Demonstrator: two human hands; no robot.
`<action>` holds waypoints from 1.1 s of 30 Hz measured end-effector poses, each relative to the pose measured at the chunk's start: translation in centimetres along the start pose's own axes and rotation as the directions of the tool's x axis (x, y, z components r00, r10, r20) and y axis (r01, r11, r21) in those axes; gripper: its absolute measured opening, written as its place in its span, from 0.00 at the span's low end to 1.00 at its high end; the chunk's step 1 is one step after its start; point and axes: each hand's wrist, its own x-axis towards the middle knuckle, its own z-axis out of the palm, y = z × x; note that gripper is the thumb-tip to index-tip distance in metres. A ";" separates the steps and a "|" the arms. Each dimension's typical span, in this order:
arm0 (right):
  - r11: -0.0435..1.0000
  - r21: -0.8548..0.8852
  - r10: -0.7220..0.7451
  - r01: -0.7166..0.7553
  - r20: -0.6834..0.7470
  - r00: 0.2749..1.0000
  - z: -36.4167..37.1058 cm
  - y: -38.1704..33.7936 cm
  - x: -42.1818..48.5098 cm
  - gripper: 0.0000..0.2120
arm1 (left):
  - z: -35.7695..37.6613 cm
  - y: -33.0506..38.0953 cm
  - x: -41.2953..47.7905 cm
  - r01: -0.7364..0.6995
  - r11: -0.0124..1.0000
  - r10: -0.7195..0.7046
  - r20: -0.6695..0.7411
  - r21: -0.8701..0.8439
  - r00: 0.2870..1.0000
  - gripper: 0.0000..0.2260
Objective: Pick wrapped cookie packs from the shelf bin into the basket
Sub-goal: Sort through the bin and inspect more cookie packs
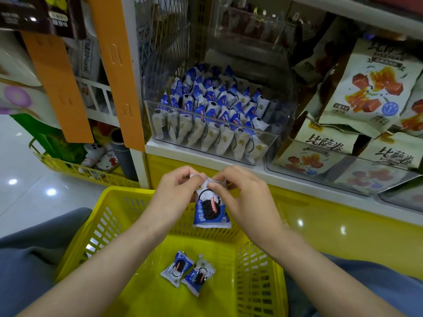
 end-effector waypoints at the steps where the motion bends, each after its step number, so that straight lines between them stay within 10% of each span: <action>1: 0.996 -0.073 -0.042 0.041 -0.008 0.999 0.0 0.1 0.0 0.05 | 0.0 0.0 0.0 0.013 1.000 -0.013 0.007 -0.005 1.000 0.12; 5: 0.984 0.104 0.154 -0.148 -0.055 0.987 -0.1 0.2 0.2 0.05 | 0.2 -0.2 0.2 -0.035 0.999 0.035 -0.020 0.012 0.999 0.06; 11: 0.861 0.383 0.400 -0.333 -0.108 0.910 -0.6 0.7 0.9 0.03 | 0.1 -1.1 0.3 -0.203 0.858 0.257 -0.051 0.473 0.965 0.09; 16: 0.980 0.193 0.071 -0.050 -0.103 0.992 -0.5 0.0 0.4 0.02 | 0.0 -0.1 0.7 0.221 0.957 -0.221 0.021 -0.190 0.975 0.18; 22: 0.963 -0.110 -0.248 0.248 0.008 0.969 0.0 0.0 -0.2 0.05 | -0.2 0.0 0.2 0.184 0.936 -0.182 0.035 -0.300 0.983 0.10; 26: 0.963 0.255 0.107 -0.090 -0.055 0.993 0.3 -0.7 0.0 0.03 | 0.0 0.0 0.3 0.128 0.972 -0.143 -0.061 -0.198 0.988 0.10; 30: 0.639 0.577 0.494 -0.509 0.199 0.846 0.2 -0.7 0.6 0.05 | 0.3 0.2 0.1 0.118 0.971 -0.111 0.041 -0.209 0.993 0.10; 33: 0.401 0.667 0.433 -0.628 0.466 0.772 -0.3 -0.8 0.5 0.13 | 0.4 0.1 0.0 0.080 0.991 -0.074 0.052 -0.105 0.996 0.11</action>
